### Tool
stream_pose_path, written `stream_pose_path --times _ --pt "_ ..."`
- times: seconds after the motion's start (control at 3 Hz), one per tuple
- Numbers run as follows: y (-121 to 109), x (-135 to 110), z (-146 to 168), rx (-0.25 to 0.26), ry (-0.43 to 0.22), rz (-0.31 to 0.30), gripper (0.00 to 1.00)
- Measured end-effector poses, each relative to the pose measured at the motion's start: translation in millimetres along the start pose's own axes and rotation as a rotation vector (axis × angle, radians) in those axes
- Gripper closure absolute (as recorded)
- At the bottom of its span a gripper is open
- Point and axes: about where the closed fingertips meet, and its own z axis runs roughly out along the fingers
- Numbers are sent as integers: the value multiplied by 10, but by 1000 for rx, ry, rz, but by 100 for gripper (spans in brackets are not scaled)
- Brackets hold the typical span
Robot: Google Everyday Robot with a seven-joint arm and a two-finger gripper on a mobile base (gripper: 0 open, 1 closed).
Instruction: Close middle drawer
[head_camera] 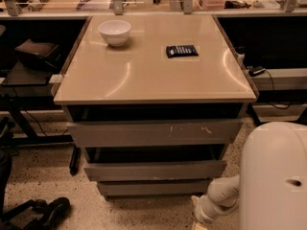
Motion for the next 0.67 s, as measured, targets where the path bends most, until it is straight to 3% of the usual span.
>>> stream_pose_path --times 0.33,0.67 --pt "-83 -141 231 -85 -124 -39 0" --pt "-773 -427 -205 73 -314 -58 0"
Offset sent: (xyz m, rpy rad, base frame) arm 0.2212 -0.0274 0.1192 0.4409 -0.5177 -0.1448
